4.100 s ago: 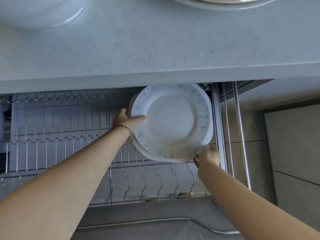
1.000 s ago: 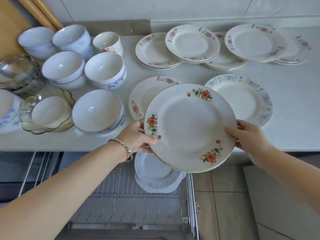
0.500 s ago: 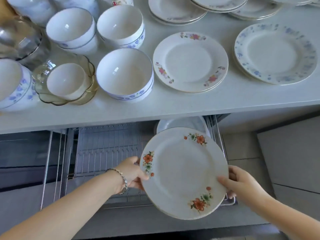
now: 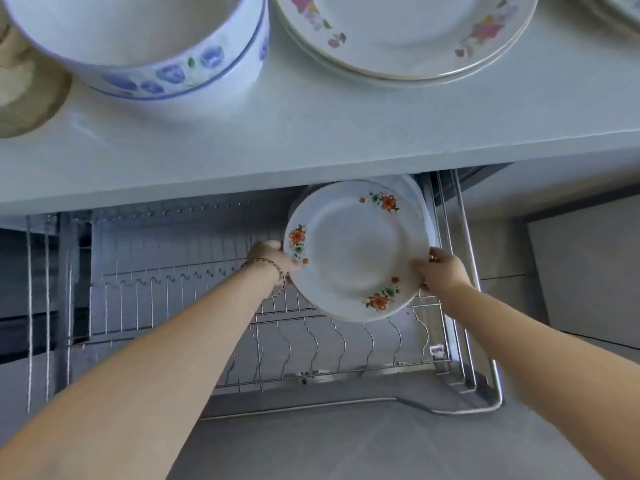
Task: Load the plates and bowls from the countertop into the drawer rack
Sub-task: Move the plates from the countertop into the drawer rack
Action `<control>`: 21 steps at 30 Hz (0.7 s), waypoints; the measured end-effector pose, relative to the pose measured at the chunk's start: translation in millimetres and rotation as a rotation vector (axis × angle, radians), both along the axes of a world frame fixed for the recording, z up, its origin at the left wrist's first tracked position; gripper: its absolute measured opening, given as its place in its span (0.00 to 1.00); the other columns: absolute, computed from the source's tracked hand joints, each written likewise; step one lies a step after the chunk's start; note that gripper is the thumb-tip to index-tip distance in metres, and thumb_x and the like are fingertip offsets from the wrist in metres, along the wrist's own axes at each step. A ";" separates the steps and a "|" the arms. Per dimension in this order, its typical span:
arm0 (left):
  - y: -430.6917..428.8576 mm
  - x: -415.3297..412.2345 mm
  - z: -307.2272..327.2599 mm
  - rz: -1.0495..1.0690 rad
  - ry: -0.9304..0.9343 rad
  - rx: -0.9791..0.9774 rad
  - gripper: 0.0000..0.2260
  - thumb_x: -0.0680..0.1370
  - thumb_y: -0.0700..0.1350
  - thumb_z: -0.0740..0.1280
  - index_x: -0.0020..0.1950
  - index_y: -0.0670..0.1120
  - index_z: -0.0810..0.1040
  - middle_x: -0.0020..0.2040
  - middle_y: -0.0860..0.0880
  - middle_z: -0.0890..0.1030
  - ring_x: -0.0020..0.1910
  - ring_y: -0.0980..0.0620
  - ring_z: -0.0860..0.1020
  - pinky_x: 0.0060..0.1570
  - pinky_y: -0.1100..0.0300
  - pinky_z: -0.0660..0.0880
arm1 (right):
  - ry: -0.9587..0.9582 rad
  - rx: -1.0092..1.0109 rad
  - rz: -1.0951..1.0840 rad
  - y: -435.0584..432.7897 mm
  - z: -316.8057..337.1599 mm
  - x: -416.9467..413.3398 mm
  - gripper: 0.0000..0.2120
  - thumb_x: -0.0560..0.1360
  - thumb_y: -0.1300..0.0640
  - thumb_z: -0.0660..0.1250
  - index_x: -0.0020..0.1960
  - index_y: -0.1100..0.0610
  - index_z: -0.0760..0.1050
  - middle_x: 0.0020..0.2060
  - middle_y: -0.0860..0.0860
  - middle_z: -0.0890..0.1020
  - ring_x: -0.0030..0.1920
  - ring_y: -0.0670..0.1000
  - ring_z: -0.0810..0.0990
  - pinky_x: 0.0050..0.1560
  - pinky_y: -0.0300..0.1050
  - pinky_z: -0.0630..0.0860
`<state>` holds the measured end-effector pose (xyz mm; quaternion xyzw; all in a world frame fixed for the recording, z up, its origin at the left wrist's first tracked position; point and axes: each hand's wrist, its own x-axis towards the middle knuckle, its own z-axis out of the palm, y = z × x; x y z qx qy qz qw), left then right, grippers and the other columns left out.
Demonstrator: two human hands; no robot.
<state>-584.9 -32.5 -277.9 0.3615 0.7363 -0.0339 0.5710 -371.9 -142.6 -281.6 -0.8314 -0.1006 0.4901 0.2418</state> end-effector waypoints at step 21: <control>-29.8 42.5 -18.5 0.179 -0.021 0.286 0.25 0.72 0.26 0.54 0.63 0.44 0.73 0.52 0.47 0.78 0.53 0.47 0.75 0.54 0.55 0.75 | -0.235 -0.111 0.029 11.8 -19.0 -3.0 0.07 0.74 0.64 0.60 0.46 0.57 0.77 0.40 0.55 0.77 0.38 0.56 0.72 0.29 0.38 0.61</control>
